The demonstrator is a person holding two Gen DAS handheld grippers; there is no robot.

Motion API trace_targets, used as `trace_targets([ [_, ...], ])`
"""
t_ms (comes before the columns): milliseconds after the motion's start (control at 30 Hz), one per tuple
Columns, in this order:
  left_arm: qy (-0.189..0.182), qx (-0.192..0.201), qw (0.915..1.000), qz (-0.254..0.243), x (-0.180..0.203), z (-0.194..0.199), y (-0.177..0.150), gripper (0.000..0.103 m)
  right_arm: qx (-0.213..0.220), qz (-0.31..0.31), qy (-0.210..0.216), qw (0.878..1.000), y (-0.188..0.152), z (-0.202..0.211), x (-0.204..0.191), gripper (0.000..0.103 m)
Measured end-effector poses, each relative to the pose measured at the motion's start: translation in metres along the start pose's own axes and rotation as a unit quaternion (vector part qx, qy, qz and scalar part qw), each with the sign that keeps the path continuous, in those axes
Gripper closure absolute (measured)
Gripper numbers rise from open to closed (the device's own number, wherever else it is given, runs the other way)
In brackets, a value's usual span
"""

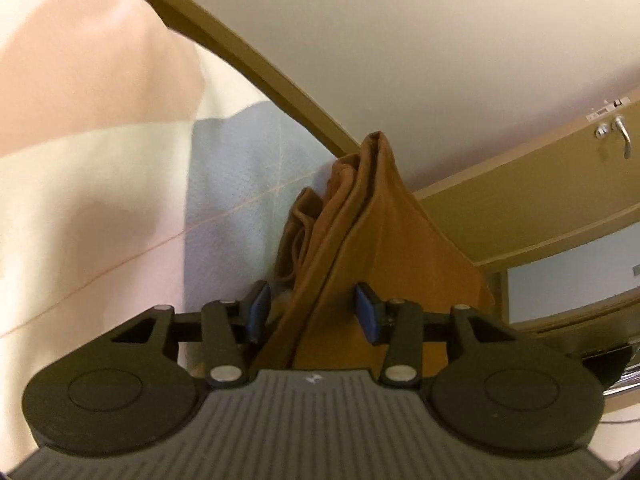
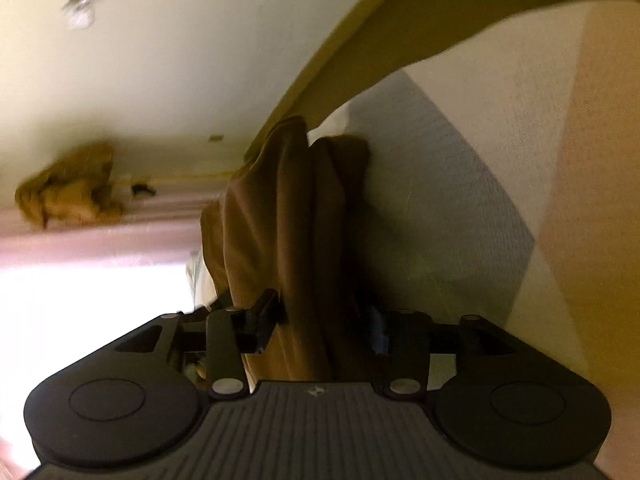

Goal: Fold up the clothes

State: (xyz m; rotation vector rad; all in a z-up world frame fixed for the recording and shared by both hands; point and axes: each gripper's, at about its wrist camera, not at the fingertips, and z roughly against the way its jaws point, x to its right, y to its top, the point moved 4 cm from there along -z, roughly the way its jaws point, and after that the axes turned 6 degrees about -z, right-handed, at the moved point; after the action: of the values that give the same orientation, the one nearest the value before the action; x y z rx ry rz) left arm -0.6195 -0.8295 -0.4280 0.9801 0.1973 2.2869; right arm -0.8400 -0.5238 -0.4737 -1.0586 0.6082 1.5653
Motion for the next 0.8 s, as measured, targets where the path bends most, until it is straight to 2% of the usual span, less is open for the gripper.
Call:
trace_targets([
  [67,-0.006,0.004,0.9999,0.010,-0.003,0.010,-0.009,0.054,-0.013,0.016,-0.001,1.000,-0.010,0.004,0.002,0.044],
  [167,-0.004,0.004,0.9998,0.021,-0.010,0.015,-0.026,0.054,-0.031,0.041,-0.019,0.998,-0.029,0.006,0.005,0.043],
  [233,-0.003,0.000,0.9995,0.030,-0.016,0.011,-0.036,0.064,-0.034,0.051,-0.033,0.998,-0.048,0.006,0.007,0.044],
  [267,-0.002,0.001,0.9994,0.034,-0.018,0.010,-0.040,0.068,-0.032,0.050,-0.032,0.998,-0.051,0.007,0.009,0.051],
  [300,0.000,0.005,0.9994,0.035,-0.018,0.010,-0.040,0.077,-0.029,0.047,-0.030,0.998,-0.053,0.008,0.009,0.070],
  [333,0.000,0.012,0.9994,0.032,-0.016,0.012,-0.037,0.088,-0.026,0.039,-0.024,0.999,-0.054,0.011,0.009,0.081],
  [367,0.004,0.018,0.9996,0.021,-0.011,0.013,-0.033,0.089,-0.021,0.027,-0.013,0.999,-0.055,0.018,0.010,0.087],
  [400,0.015,0.020,0.9997,0.008,-0.009,0.012,-0.032,0.091,-0.014,0.022,-0.001,1.000,-0.056,0.025,0.010,0.089],
  [467,0.037,0.022,0.9989,-0.017,-0.004,0.009,-0.031,0.089,-0.002,0.011,0.008,1.000,-0.056,0.034,0.017,0.090],
  [500,0.049,0.022,0.9983,-0.024,-0.003,0.009,-0.030,0.085,-0.001,0.002,0.004,1.000,-0.056,0.036,0.024,0.089],
  [533,0.065,0.021,0.9974,-0.023,-0.003,0.009,-0.031,0.081,-0.004,-0.005,-0.006,1.000,-0.056,0.036,0.031,0.087],
  [600,0.104,0.036,0.9929,-0.046,0.005,0.018,-0.029,0.081,-0.008,0.002,-0.013,1.000,-0.057,0.039,0.035,0.077],
  [667,0.147,0.063,0.9835,-0.085,0.022,0.031,-0.021,0.084,0.014,0.069,-0.037,0.997,-0.057,0.052,0.017,0.069],
  [733,0.136,0.073,0.9814,-0.115,0.044,0.026,-0.009,0.083,0.044,0.143,-0.069,0.986,-0.053,0.062,-0.002,0.065],
  [800,0.124,0.082,0.9782,-0.145,0.067,0.020,0.003,0.083,0.082,0.221,-0.098,0.967,-0.044,0.077,-0.016,0.065],
])
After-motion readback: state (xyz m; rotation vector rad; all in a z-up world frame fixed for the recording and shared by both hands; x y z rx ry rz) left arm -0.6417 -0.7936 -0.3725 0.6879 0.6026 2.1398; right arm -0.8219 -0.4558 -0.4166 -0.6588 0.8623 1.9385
